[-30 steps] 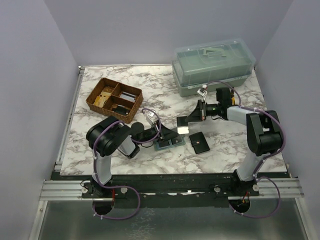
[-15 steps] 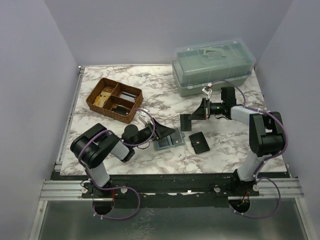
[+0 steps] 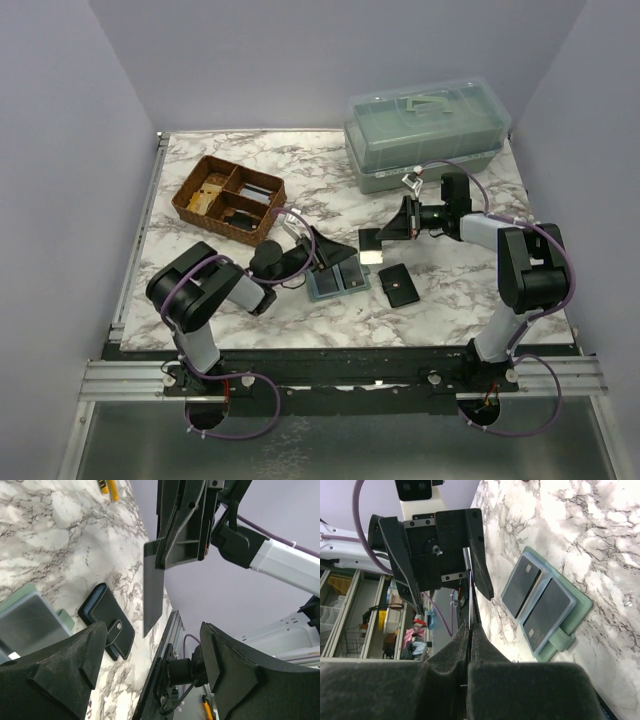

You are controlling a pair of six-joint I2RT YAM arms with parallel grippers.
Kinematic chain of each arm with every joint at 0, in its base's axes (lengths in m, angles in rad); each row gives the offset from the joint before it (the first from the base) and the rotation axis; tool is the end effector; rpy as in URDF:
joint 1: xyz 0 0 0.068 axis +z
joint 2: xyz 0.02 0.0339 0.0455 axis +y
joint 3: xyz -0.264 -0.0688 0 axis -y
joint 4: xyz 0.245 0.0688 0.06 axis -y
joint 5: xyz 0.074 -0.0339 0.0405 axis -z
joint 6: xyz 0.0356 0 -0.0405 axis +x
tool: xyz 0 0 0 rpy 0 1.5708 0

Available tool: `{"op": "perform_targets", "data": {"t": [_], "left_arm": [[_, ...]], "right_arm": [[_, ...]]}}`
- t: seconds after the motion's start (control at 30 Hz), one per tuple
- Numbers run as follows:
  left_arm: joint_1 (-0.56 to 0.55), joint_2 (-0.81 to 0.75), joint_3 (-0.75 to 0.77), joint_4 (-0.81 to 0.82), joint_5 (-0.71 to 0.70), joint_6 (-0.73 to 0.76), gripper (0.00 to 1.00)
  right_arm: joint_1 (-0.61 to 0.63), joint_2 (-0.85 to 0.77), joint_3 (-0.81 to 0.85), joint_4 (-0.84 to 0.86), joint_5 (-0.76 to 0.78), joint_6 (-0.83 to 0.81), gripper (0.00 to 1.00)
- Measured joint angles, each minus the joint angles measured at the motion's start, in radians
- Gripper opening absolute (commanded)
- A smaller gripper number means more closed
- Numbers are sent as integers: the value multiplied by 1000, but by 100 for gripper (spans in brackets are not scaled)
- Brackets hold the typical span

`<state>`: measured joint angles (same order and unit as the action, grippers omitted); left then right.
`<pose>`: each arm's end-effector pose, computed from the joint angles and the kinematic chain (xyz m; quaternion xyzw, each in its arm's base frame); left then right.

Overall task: Take the credit cards out of the card holder
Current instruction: Remove the credit card from the card holder.

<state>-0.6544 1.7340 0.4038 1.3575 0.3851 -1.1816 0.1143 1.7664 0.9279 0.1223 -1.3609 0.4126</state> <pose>0.2192 -0.1850 0.1533 -0.0459 0.6966 -0.6399 0.3213 0.3349 0.0735 0.1769 -0.1527 0.7383 0.6367 0.1619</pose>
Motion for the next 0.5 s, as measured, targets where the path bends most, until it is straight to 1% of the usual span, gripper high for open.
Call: {"op": "perform_targets", "data": {"t": [0.27, 0.5], "left_arm": [[-6, 64, 71, 3, 5, -27, 73], [-21, 134, 116, 8, 13, -63, 61]], "right_arm": [[11, 0, -6, 46, -26, 37, 0], [16, 0, -11, 63, -33, 45, 0]]}}
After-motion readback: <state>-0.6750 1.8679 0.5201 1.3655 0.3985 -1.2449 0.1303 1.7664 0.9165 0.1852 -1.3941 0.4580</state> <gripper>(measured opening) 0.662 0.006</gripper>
